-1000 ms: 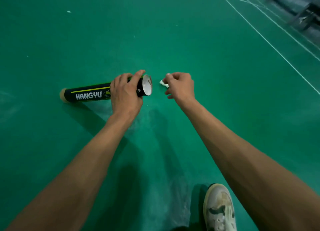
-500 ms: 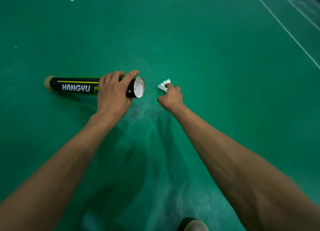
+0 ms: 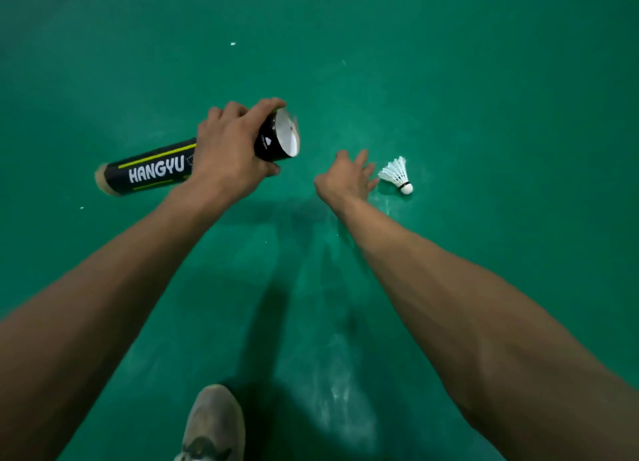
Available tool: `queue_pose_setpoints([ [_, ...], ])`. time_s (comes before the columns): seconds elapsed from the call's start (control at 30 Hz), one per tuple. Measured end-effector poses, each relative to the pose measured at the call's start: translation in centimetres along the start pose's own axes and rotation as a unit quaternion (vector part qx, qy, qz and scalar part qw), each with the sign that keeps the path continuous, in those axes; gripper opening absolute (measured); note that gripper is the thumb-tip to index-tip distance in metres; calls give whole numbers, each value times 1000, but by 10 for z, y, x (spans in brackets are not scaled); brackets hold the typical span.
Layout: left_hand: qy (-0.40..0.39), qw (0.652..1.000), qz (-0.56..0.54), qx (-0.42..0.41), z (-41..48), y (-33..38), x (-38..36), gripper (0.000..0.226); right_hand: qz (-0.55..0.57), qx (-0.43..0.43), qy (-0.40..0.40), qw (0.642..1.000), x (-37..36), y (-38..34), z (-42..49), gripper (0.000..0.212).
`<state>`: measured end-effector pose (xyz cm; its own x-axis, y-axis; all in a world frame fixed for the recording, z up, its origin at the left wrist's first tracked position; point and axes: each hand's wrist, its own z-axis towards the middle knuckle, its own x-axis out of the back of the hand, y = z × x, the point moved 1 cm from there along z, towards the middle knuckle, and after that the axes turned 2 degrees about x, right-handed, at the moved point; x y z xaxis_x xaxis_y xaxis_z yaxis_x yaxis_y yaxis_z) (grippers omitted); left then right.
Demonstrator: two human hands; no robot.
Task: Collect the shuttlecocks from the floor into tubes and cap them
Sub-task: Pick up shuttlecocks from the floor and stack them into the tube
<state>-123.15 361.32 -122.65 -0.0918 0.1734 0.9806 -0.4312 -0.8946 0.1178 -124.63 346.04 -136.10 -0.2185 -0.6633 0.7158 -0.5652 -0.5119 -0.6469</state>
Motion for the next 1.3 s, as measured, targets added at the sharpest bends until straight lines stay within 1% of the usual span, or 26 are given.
queue_pose_setpoints([
  [0.1,3,1000,0,-15,10,13,-9,95,-56,34,3,998,11,9,8,64],
  [0.17,-8,999,-4,-41,12,26,-20,94,-88,30,2,996,20,24,13,65],
  [0.27,-4,998,-37,-47,11,41,-36,92,-134,39,-38,989,31,42,21,70],
  [0.37,-17,996,-73,-44,12,51,-50,93,-182,41,-87,979,38,58,30,76],
  [0.5,-35,994,-85,-50,14,58,-60,94,-189,30,-78,978,37,67,40,80],
  [0.67,-54,991,-101,-64,14,59,-73,93,-175,-9,-59,983,35,72,55,78],
  [0.83,-82,988,-120,-57,18,57,-86,92,-197,-25,-59,978,30,85,73,79],
  [0.93,-97,985,-128,-58,18,56,-93,91,-207,-24,-54,977,21,101,74,75],
  [1.0,-106,984,-127,-61,17,54,-98,91,-189,-18,-32,981,13,114,70,61],
  [1.07,-113,984,-123,-64,15,52,-102,91,-162,5,6,987,7,123,67,41],
  [1.13,-117,984,-120,-63,17,49,-104,92,-92,5,53,994,6,124,65,22],
  [1.17,-119,984,-118,-61,19,48,-104,92,-33,-16,73,997,7,123,64,18],
  [1.23,-122,984,-118,-56,25,47,-104,92,105,-64,111,986,14,118,64,26],
  [1.27,-121,984,-119,-52,29,47,-103,92,169,-77,129,974,20,116,64,31],
  [1.3,-120,984,-119,-48,33,48,-103,92,208,-77,145,964,30,113,64,36],
])
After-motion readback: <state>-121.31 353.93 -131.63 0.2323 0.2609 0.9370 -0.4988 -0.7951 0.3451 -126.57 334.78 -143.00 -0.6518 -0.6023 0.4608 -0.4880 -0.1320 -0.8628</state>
